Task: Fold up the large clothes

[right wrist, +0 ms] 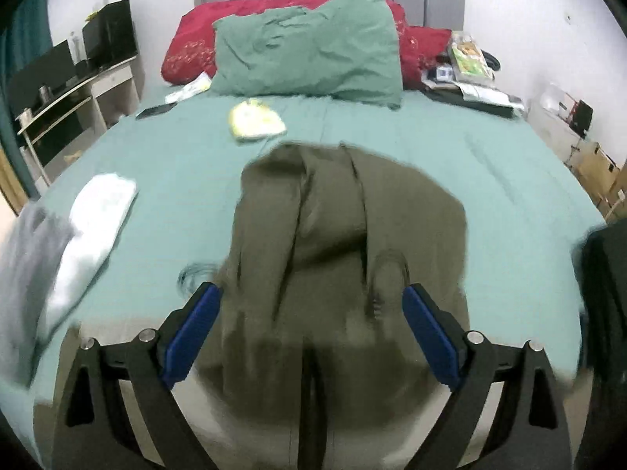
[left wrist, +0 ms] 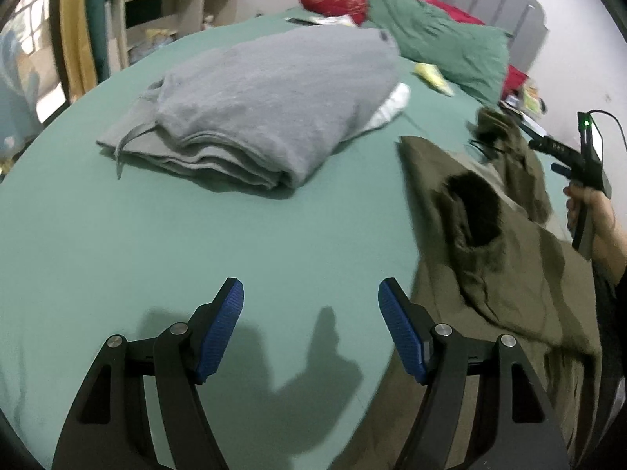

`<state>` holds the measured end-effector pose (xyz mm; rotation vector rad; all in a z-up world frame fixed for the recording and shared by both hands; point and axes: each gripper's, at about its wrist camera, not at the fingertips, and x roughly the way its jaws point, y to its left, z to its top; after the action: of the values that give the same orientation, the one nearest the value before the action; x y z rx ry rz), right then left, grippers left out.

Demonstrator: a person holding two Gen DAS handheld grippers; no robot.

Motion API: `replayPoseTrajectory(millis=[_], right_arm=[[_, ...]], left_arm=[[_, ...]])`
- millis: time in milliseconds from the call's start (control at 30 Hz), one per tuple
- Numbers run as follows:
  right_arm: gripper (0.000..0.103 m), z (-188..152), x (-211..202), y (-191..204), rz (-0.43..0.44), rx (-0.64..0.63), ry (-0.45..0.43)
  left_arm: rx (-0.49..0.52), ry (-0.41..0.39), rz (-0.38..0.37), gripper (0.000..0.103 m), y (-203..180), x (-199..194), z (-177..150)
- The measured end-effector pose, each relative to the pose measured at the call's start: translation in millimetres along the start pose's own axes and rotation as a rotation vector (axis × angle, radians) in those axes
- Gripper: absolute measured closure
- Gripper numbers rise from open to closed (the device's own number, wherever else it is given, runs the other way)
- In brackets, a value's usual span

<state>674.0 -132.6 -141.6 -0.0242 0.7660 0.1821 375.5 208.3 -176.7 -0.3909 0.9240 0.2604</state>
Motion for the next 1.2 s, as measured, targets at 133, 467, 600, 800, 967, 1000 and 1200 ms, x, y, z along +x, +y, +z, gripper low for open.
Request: replayPoseTrajectory(millis=[133,467,600,800,967,1000,1200], right_arm=[[0.031,27,29,30,0.051,-0.066,0.004],[0.097,14,55,22,-0.231,0.006,0.002],[0.098,-27,-14,-16,-0.162,0.197,-0.098],[0.095,-139,-84,-35,-0.032,0.366,-0.011],[0.076,-196,-94,-18,0.094,0.305,0.194],[0.069,-196,-101,-15,0.088,0.264,0.201],[0.030,-153,-156,-27,0.116,0.048,0.218]], left_arm=[[0.036,-0.022,0.081,0.028,5,8,0],[0.085,0.055,0.003,0.028,-5,10,-7],[0.132,0.041,-0.039,0.028,-13,-4,-11],[0.160,0.048,-0.051,0.028,-15,-12,-24],[0.184,0.050,-0.091,0.028,-25,-26,-34],[0.191,0.049,-0.096,0.028,-28,-28,-35],[0.198,0.052,-0.095,0.028,-33,-21,-28]])
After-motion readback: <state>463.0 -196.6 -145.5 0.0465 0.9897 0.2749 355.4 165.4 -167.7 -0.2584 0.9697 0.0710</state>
